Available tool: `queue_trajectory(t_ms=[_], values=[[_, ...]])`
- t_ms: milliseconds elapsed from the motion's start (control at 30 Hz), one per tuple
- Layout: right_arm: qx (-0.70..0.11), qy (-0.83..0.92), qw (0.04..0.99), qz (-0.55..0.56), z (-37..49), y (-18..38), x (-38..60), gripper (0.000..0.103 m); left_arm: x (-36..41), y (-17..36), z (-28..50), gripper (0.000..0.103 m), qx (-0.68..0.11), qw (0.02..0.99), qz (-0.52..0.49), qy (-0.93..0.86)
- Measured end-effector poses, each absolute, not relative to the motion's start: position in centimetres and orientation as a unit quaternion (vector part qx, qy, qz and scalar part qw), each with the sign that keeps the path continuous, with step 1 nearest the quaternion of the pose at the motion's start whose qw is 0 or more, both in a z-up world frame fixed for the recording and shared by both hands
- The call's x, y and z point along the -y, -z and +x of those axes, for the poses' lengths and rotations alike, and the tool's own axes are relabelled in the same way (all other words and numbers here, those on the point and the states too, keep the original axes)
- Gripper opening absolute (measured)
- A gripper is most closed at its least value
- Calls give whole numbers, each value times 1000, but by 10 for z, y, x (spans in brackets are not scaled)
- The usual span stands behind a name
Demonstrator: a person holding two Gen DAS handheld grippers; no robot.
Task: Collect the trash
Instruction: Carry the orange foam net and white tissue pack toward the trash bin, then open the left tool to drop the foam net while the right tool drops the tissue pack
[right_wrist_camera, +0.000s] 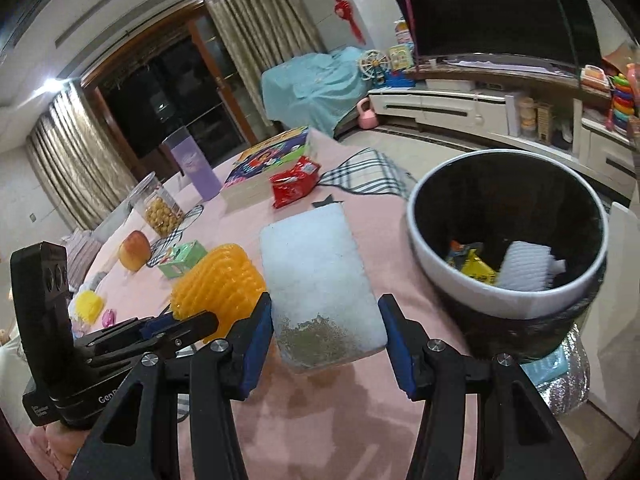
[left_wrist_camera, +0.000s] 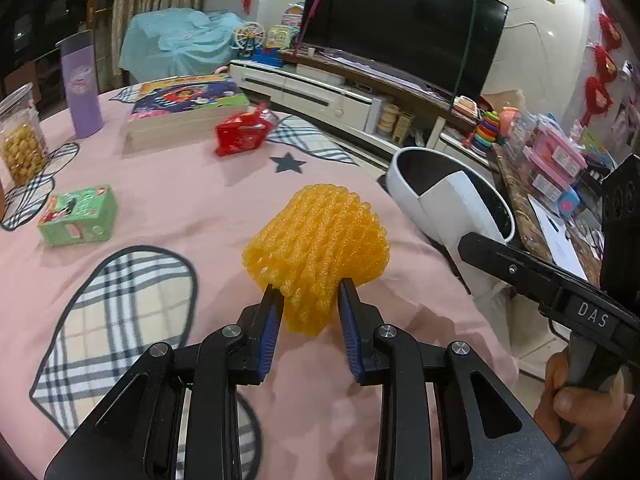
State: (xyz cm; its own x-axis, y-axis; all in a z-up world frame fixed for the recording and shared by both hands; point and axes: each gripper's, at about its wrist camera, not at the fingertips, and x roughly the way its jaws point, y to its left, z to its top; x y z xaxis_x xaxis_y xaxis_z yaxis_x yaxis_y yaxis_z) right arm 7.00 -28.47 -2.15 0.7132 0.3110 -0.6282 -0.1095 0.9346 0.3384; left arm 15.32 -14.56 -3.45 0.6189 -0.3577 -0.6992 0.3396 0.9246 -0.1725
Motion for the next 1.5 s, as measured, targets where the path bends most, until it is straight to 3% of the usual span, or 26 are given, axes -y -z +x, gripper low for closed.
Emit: queue_trajectory(t_ms=[1500], values=[[-332, -21, 925, 181, 76, 9, 402, 54, 266, 3, 185, 27, -368, 887, 33, 276]])
